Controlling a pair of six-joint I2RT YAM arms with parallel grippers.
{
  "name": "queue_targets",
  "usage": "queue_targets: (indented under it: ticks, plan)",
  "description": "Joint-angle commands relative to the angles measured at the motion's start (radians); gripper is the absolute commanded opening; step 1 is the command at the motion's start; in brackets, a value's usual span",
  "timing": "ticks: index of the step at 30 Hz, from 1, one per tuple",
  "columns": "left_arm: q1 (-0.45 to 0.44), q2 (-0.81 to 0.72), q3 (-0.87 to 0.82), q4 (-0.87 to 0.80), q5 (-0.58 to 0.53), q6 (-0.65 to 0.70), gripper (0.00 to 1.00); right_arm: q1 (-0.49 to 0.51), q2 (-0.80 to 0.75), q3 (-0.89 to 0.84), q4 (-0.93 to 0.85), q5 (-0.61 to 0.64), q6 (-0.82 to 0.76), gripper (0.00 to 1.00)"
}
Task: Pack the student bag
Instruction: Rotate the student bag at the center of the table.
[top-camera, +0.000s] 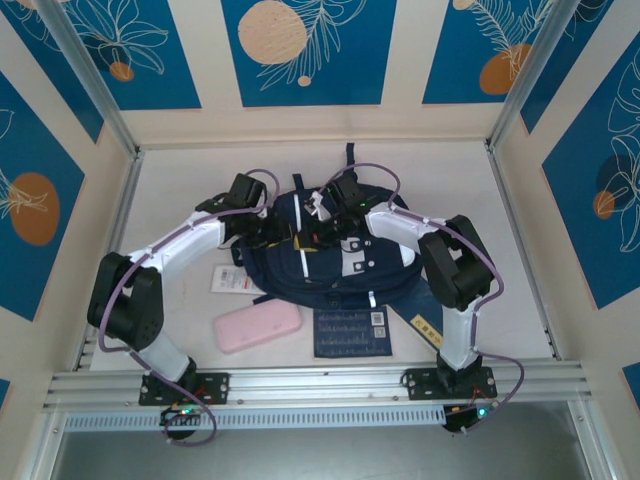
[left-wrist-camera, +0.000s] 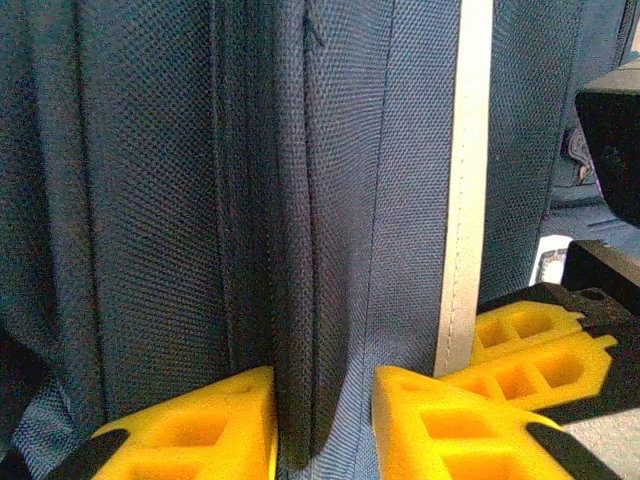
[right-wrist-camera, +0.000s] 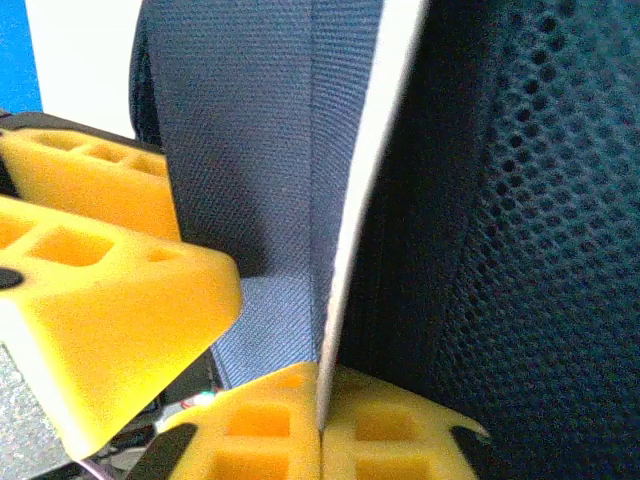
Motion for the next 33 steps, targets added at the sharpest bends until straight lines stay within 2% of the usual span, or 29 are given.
queue_targets:
  ticks: [1,7,15,24,28,30,33]
  plan:
    - [0.009,-0.033,-0.006,0.004,0.026,-0.010,0.29,0.004,-0.005,0.024,-0.030,0.001,-0.001,0.00]
    - [0.014,-0.202,0.039,-0.118,-0.124,0.054,0.36,-0.049,-0.097,0.063,-0.025,-0.045,0.098,0.00]
    - [-0.027,-0.363,0.017,-0.165,-0.122,0.128,0.37,-0.101,-0.152,0.257,-0.147,-0.067,0.199,0.00]
    - [-0.183,-0.375,-0.051,-0.200,-0.240,0.233,0.37,-0.132,-0.132,0.380,-0.238,-0.155,0.232,0.00]
    - [-0.198,-0.360,-0.071,-0.194,-0.256,0.234,0.36,-0.153,-0.139,0.389,-0.246,-0.196,0.234,0.00]
    - [-0.196,-0.353,-0.072,-0.209,-0.302,0.230,0.36,-0.161,-0.145,0.390,-0.245,-0.234,0.224,0.00]
    - [-0.182,-0.376,-0.055,-0.227,-0.353,0.225,0.36,-0.167,-0.159,0.416,-0.318,-0.259,0.097,0.00]
